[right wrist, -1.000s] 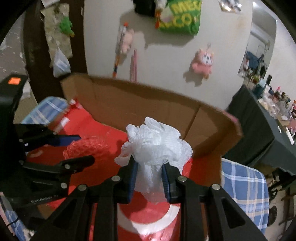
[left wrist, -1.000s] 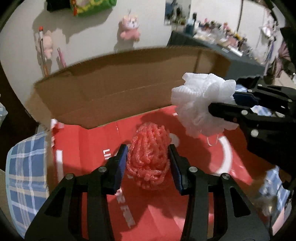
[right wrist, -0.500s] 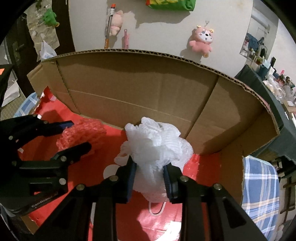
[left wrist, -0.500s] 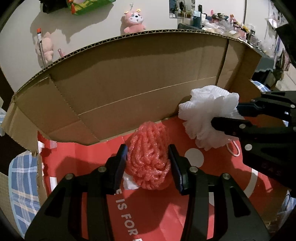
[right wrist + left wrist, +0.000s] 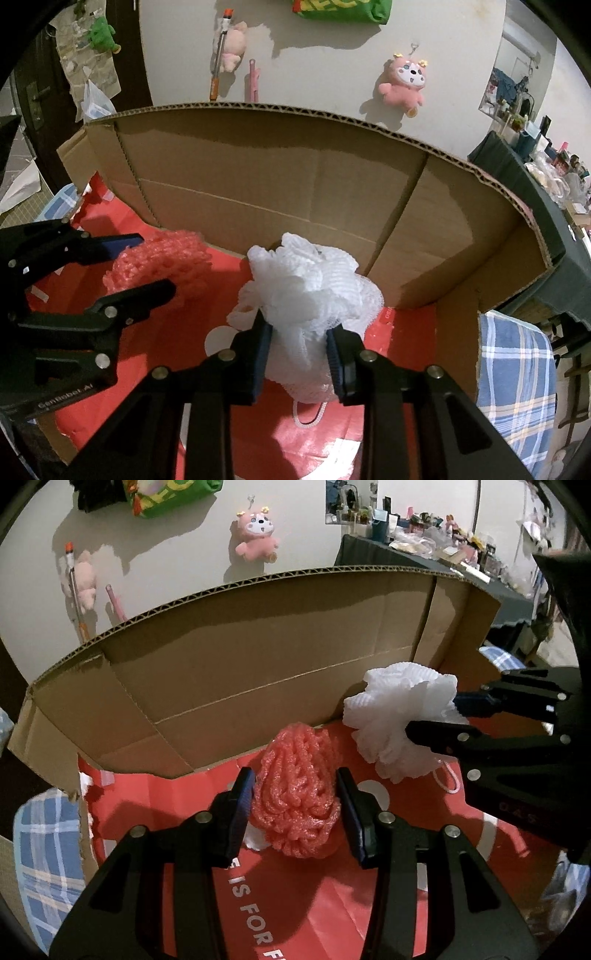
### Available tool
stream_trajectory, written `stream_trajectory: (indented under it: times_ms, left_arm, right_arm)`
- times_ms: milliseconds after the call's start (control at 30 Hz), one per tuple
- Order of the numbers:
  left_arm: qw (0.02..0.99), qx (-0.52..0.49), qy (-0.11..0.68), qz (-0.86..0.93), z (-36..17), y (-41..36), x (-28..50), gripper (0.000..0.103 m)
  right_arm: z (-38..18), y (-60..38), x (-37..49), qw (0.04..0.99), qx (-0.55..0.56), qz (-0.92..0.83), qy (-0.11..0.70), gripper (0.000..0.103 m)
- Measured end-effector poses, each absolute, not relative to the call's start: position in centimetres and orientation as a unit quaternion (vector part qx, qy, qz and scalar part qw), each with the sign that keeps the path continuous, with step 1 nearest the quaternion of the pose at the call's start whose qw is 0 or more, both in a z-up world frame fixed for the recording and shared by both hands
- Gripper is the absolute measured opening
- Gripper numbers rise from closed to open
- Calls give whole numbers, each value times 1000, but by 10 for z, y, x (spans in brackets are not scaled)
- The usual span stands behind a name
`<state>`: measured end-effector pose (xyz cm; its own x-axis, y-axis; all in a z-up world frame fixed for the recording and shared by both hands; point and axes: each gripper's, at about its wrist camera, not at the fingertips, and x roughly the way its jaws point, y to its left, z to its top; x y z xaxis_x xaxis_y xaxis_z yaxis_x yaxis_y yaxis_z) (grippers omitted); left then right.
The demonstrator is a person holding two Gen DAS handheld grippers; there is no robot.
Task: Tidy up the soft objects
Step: 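Carry the coral ball and white pouf with both grippers into the red-lined box, then open the left gripper releasing the coral ball while the right gripper releases the pouf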
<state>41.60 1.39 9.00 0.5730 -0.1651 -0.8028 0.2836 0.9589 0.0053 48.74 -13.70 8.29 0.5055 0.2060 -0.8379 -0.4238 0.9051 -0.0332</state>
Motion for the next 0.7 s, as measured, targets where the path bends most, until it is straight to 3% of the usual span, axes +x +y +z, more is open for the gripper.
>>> stream_trajectory:
  times_ms: [467, 567, 700]
  left_arm:
    - [893, 41, 422, -152, 106, 24, 415, 43]
    - [876, 73, 456, -137, 89, 19, 419, 42]
    - [890, 47, 425, -156, 98, 24, 413, 43]
  right_arm:
    - [89, -146, 487, 865, -97, 188, 455, 31]
    - [83, -145, 487, 861, -110, 180, 462, 32]
    - [86, -146, 484, 864, -102, 187, 457, 33]
